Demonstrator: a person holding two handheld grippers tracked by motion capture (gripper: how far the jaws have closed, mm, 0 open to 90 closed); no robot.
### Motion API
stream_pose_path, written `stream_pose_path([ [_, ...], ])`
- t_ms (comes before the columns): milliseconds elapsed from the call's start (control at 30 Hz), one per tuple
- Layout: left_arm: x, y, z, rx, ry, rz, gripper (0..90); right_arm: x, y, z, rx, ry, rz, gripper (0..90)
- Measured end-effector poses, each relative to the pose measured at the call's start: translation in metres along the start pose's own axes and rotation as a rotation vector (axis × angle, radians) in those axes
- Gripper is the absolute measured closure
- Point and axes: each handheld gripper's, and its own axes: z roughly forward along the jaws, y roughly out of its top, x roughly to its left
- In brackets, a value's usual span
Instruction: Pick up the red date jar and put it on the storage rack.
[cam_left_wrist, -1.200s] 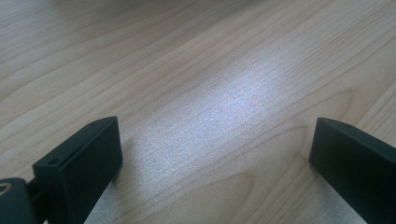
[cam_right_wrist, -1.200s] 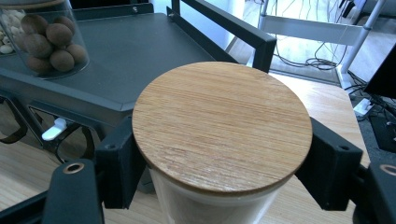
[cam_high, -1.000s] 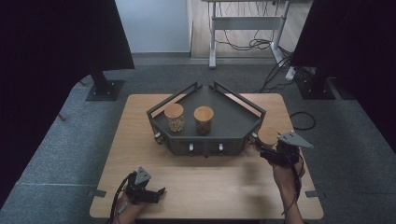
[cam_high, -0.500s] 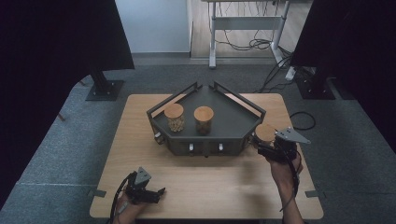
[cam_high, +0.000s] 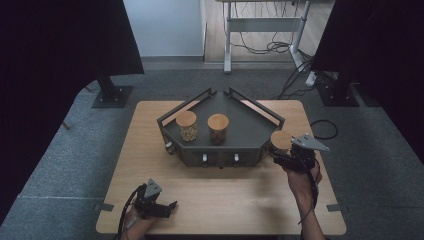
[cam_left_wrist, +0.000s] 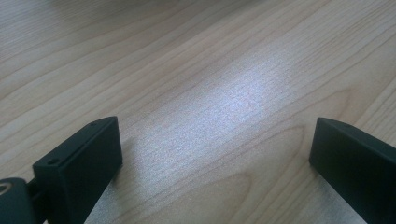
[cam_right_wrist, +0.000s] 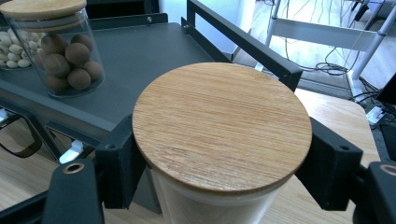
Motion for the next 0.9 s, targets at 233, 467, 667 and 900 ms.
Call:
stream_pose_path([
  [233,0.0,0.0,0.0,0.001,-0.002,0.001,2.3,0.001,0.005,0.003,0.0,0.004,-0.002,25.3],
  [467,0.0,0.0,0.0,0.0,-0.002,0.002,2.3,0.003,0.009,0.005,-0.002,0.006,-0.006,25.2],
  [667,0.0,0.0,0.0,-0.001,-0.001,0.002,2.3,0.004,0.013,0.009,-0.001,0.006,-0.011,25.3],
  [900,0.0,0.0,0.0,0.0,-0.002,0.002,2.3,0.005,0.015,0.01,0.001,0.003,-0.015,25.3],
])
